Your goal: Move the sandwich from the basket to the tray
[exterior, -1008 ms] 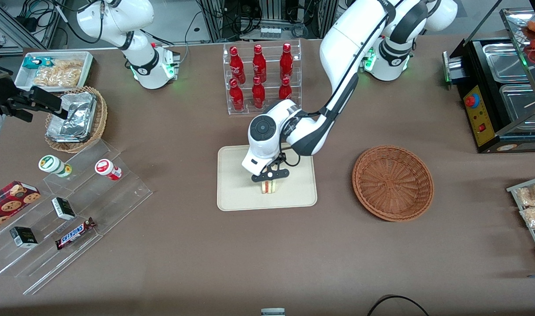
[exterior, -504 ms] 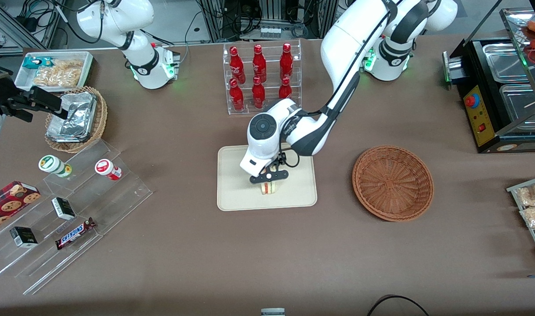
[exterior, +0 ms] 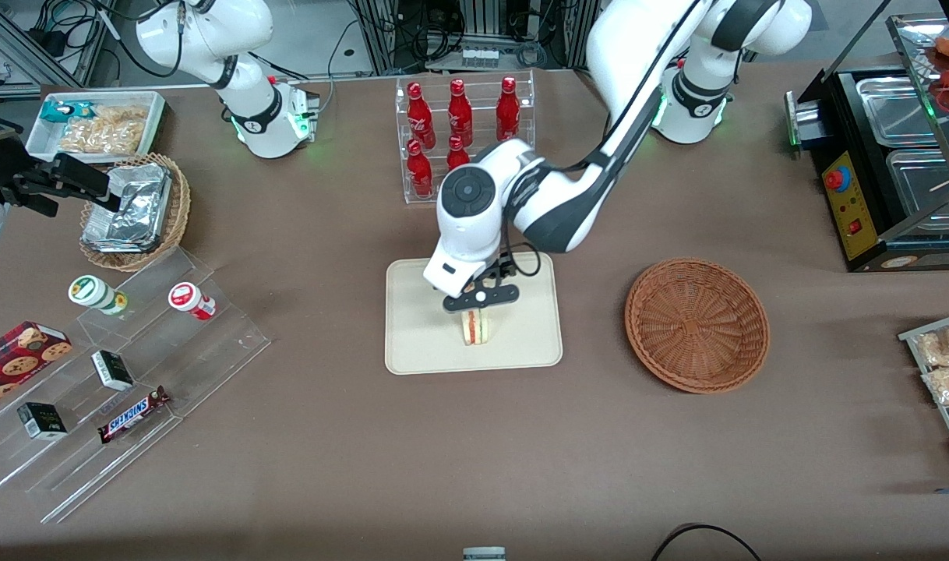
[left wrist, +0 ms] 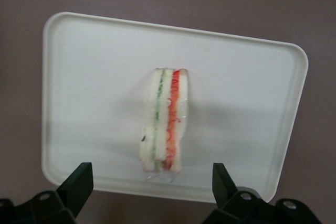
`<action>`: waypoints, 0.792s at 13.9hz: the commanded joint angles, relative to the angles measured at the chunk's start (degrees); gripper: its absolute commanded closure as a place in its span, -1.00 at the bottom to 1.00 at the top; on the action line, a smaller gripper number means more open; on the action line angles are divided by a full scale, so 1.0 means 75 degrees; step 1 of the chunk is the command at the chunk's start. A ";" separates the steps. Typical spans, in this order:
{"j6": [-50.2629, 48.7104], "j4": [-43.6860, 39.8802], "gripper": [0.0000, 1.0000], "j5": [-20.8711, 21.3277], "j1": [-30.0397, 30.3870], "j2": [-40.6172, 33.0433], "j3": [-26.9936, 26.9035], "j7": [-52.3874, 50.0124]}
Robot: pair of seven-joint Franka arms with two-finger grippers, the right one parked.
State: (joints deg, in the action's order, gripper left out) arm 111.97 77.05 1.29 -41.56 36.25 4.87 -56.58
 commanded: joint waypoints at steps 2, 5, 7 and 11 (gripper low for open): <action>-0.1296 0.0192 -1.00 0.0063 0.0175 -0.0778 -0.0284 0.0161; -0.1711 0.0589 -1.00 0.0074 0.0337 -0.1188 -0.0660 0.0232; -0.1711 0.0836 -1.00 0.0074 0.0642 -0.1411 -0.0672 0.0360; -0.1734 0.1748 -1.00 0.0062 0.1287 -0.2148 -0.0672 0.1402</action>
State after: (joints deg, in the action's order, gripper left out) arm 99.17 84.23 1.42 -33.29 25.55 -0.44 -48.61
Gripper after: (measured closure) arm 0.000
